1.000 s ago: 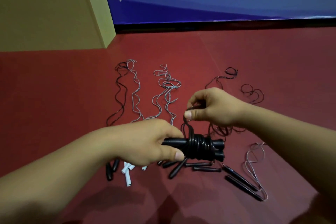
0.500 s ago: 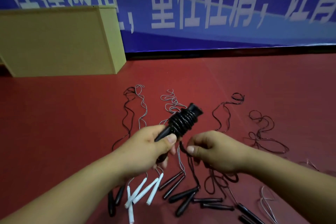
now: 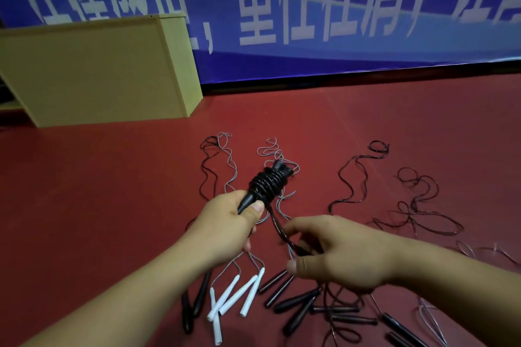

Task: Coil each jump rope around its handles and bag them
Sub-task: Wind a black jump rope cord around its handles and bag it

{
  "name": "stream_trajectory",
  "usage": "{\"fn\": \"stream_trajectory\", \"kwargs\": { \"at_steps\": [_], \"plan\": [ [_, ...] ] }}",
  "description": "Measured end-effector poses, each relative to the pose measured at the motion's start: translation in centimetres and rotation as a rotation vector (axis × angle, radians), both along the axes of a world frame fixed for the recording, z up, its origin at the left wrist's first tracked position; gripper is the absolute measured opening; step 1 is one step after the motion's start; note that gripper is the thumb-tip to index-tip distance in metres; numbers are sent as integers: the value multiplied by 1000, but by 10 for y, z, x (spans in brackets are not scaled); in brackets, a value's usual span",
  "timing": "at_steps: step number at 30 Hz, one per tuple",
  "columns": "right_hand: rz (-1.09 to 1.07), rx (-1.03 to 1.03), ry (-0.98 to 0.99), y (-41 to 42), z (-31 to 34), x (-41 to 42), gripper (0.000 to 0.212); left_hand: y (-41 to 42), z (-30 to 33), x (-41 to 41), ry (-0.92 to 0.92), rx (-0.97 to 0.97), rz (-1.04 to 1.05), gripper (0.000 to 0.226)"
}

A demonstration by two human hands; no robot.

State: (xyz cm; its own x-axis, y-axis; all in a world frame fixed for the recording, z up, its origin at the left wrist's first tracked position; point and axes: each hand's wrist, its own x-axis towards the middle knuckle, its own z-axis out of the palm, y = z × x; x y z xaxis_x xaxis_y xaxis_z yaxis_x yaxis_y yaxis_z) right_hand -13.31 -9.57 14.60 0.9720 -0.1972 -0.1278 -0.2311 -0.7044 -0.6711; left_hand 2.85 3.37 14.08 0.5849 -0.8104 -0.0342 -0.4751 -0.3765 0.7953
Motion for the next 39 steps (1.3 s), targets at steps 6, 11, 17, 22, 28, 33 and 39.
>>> {"fn": "stream_trajectory", "kwargs": {
  "at_steps": [6, 11, 17, 22, 28, 33, 39],
  "plan": [
    [-72, 220, 39, 7, 0, 3, 33, -1, -7, 11, -104, 7, 73, 27],
    [-348, 409, 2, 5, -3, 6, 7, -2, -10, 20, -136, -2, 158, 26],
    [-510, 514, 28, -5, 7, 5, 19, 1, -12, 30, -156, 13, 203, 26],
    [-600, 566, 38, -16, 8, 0, 16, 7, -12, 40, -260, 64, 240, 26],
    [-639, 542, 19, -30, 3, -1, 12, 11, -17, 48, -270, 99, 291, 25],
    [-479, 326, 74, -33, -5, -4, 24, 8, -18, 48, -287, 91, 302, 25],
    [-68, 194, 130, -25, 2, -8, 28, 11, -23, 55, -292, 130, 323, 23]
  ]
}}
